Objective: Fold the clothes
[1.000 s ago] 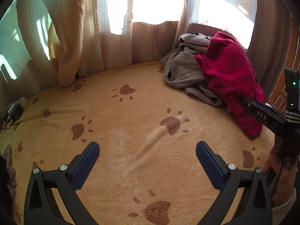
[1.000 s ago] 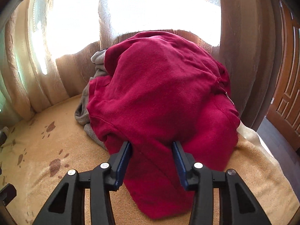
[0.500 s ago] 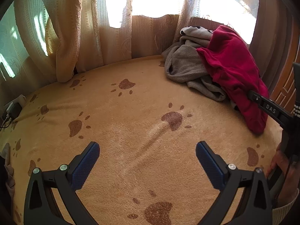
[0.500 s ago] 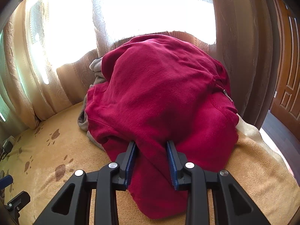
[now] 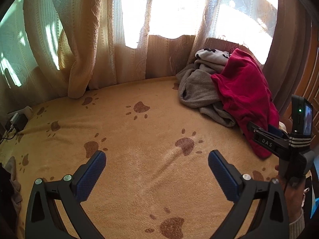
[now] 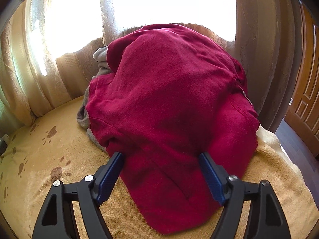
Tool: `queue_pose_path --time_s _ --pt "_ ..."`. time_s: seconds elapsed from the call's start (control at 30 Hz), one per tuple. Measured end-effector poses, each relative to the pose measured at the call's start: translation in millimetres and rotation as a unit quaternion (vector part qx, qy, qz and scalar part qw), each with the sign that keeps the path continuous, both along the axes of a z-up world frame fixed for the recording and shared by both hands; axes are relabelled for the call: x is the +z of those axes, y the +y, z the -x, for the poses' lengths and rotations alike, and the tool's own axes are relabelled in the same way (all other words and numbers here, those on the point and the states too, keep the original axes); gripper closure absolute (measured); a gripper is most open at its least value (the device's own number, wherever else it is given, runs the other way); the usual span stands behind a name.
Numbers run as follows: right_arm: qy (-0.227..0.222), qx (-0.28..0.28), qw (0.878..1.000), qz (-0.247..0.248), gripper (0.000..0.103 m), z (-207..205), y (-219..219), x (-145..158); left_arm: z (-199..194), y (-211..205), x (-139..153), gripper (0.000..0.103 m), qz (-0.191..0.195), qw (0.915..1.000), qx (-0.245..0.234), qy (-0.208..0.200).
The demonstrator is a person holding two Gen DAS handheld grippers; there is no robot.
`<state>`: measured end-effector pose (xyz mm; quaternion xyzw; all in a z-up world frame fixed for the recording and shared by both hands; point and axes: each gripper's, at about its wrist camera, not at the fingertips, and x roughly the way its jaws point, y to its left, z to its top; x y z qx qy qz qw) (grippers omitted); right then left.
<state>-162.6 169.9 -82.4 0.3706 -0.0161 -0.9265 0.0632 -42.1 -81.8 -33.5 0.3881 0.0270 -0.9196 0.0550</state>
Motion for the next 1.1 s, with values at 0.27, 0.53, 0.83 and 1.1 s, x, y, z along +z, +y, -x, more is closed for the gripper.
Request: queue_pose_path --time_s 0.27,0.53,0.83,1.1 --pt "-0.042 0.027 0.994 -0.096 0.0 8 -34 -15 -5 4 -20 0.0 -0.006 0.9996 0.005 -0.029" --pt "-0.021 0.023 0.999 -0.042 0.002 -4 -21 -7 -5 1 -34 0.0 -0.009 0.9989 0.014 -0.045" --pt "0.051 0.012 0.998 -0.028 0.062 -32 -18 10 -6 -1 -36 0.0 -0.004 0.9989 0.009 -0.046" --pt "0.08 0.02 0.997 -0.013 0.07 -32 -16 25 -12 -9 -32 0.0 -0.004 0.999 0.016 -0.042"
